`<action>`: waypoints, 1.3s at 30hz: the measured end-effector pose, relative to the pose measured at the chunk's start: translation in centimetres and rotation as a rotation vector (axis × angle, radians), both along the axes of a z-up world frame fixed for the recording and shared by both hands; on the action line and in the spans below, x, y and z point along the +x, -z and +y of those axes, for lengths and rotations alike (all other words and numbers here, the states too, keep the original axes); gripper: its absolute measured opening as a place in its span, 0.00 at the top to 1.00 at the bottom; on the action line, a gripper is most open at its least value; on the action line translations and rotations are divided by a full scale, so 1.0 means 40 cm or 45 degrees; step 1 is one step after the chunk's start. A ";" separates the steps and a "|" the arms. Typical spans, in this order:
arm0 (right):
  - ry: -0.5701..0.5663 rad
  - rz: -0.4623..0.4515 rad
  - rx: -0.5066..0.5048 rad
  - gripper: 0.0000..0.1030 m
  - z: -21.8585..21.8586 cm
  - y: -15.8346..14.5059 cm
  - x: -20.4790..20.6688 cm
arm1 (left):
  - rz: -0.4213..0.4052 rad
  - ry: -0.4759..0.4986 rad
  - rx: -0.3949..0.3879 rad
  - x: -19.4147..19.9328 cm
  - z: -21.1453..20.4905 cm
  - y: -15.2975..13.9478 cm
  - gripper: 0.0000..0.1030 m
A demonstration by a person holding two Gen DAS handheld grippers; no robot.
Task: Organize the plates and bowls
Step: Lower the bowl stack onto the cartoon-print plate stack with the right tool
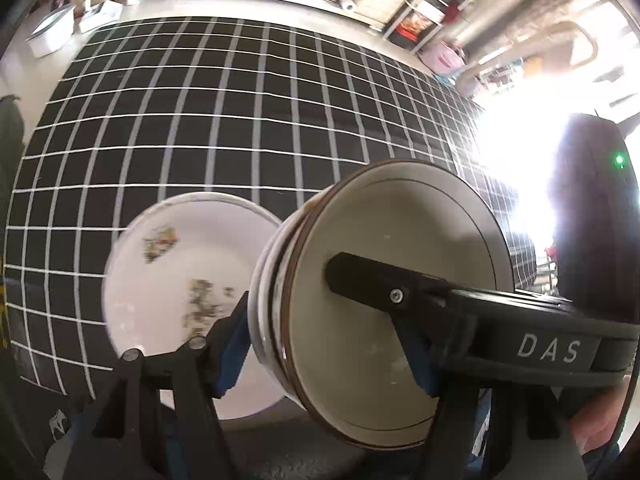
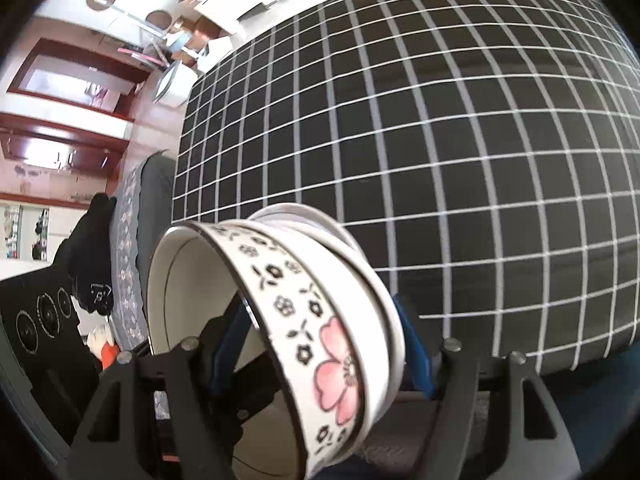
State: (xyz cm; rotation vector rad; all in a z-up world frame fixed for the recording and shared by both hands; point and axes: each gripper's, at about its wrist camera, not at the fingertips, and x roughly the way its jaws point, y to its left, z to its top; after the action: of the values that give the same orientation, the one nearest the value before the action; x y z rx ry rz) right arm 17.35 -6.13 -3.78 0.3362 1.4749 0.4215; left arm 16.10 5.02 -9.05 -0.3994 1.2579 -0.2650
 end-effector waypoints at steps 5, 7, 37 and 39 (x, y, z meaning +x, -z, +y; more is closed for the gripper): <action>-0.071 0.036 0.001 0.29 0.081 0.034 0.012 | 0.031 -0.073 0.001 0.003 0.088 0.029 0.36; -0.096 0.051 0.003 0.29 0.109 0.048 0.015 | 0.041 -0.098 0.004 0.013 0.089 0.054 0.36; -0.140 0.138 0.007 0.29 0.155 0.175 0.051 | 0.070 -0.146 -0.012 -0.048 0.207 0.176 0.37; -0.146 0.132 0.011 0.29 0.157 0.174 0.049 | 0.062 -0.148 -0.013 -0.057 0.210 0.175 0.37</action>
State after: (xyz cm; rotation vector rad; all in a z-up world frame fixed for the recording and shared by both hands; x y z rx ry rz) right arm 19.32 0.16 -10.74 0.2844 1.5988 0.5086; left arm 13.80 13.41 -16.04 -0.4880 1.2765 -0.1638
